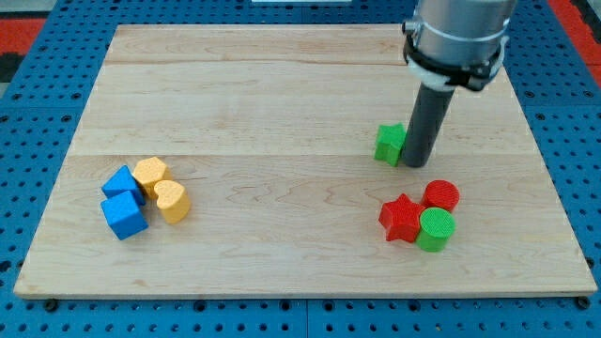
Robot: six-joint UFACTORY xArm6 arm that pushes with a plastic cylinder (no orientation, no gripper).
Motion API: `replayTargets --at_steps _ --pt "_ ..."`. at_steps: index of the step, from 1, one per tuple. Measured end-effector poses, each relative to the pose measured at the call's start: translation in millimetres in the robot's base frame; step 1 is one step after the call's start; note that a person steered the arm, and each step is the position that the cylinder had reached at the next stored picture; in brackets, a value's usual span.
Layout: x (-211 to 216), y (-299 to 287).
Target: Push the green star into red star
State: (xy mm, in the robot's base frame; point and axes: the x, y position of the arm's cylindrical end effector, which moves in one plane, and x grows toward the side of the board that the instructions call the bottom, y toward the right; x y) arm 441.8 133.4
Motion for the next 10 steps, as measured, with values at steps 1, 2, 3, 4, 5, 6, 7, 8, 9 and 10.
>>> replayTargets --at_steps 1,2,3,4,5,6,7,8,9,10 --pt "-12 -20" --pt "-37 29" --pt "-61 26" --pt "-63 -44" --pt "-59 -67" --pt "-49 -69" --pt "-30 -93" --pt "-6 -96" --pt "20 -80" --pt "48 -70"
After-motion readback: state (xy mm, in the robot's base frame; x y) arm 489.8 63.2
